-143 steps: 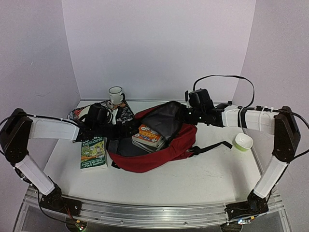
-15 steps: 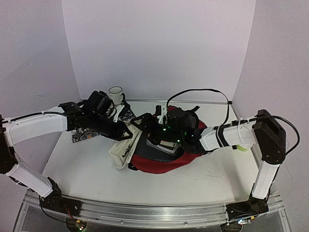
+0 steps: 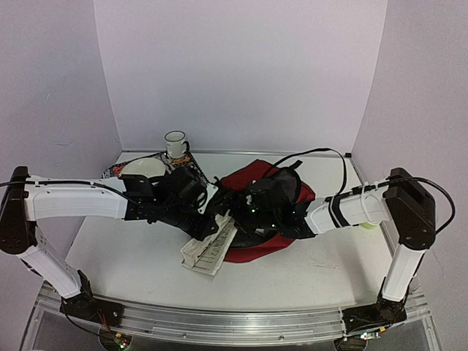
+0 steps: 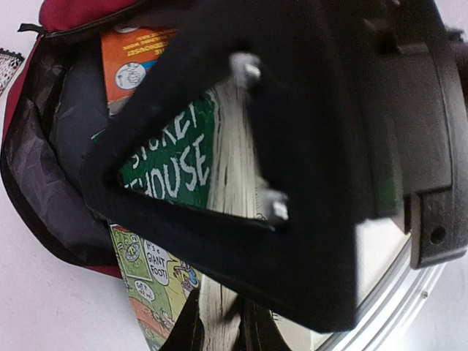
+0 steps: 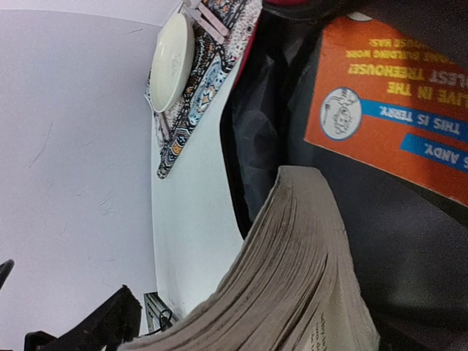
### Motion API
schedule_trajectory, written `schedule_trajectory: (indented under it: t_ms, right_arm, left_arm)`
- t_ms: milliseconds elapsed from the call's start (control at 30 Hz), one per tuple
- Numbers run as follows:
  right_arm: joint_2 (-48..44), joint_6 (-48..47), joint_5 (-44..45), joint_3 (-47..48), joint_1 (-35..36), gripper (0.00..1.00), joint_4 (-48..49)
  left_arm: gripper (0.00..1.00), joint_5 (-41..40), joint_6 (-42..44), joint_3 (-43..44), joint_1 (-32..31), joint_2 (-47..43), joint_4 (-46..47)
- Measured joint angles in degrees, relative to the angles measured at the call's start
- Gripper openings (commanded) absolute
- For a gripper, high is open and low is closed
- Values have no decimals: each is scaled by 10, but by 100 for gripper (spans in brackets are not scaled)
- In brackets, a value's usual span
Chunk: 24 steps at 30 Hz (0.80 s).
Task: Pack the student bag
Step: Pass from the left arm to the right
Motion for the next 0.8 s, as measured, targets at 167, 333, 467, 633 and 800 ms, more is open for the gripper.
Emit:
schedule_trajectory:
  t_ms: [167, 333, 467, 633, 800]
  right_arm:
    - [-7, 0, 5, 10, 0, 64, -50]
    - [-17, -5, 4, 16, 0, 41, -74]
    - [-26, -12, 4, 16, 0, 15, -86]
    - [-38, -24, 8, 16, 0, 0, -103]
    - [-50, -38, 9, 16, -3, 0, -110]
  left_arm:
    - [35, -35, 10, 6, -28, 18, 8]
    - [55, -48, 21, 12, -48, 24, 17]
    - [67, -50, 23, 17, -52, 23, 31]
    - [83, -63, 18, 15, -52, -6, 32]
    - [94, -71, 6, 0, -38, -73, 38]
